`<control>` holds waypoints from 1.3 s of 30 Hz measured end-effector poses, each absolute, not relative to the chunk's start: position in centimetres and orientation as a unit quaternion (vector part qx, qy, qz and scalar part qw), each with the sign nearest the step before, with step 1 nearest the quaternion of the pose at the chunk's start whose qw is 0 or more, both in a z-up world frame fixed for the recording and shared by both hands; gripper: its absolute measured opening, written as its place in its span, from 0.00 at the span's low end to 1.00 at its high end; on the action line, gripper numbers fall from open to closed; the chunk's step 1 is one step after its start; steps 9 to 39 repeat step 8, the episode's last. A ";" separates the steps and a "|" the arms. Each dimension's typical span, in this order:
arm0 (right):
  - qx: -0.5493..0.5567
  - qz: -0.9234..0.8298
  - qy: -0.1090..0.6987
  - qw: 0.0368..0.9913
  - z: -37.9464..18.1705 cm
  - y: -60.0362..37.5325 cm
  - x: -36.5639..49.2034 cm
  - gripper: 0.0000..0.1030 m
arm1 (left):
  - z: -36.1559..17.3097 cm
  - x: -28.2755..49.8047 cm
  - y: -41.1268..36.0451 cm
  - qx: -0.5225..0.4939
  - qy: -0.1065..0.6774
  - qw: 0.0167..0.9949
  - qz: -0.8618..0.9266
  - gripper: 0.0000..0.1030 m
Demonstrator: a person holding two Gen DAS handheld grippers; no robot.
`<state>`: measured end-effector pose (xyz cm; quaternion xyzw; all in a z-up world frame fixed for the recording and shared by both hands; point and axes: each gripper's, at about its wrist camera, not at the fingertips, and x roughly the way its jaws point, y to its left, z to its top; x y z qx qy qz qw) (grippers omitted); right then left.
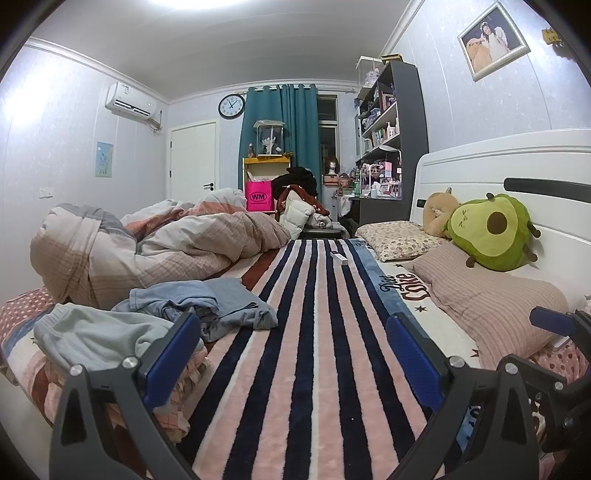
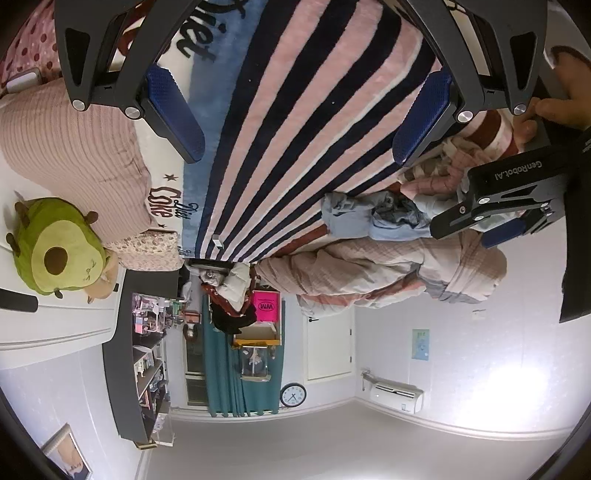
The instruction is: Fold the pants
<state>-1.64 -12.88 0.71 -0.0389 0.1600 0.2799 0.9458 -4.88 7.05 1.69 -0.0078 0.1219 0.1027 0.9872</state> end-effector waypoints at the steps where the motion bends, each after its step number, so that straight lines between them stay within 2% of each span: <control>1: -0.039 0.280 0.160 0.946 0.7 -12.9 -1.6 0.99 | 1.7 -4.9 7.0 -0.008 0.122 0.987 0.102 0.97; 39: -0.036 0.279 0.161 0.946 0.7 -12.9 -1.6 0.99 | 1.5 -4.8 6.9 -0.005 0.124 0.987 0.102 0.97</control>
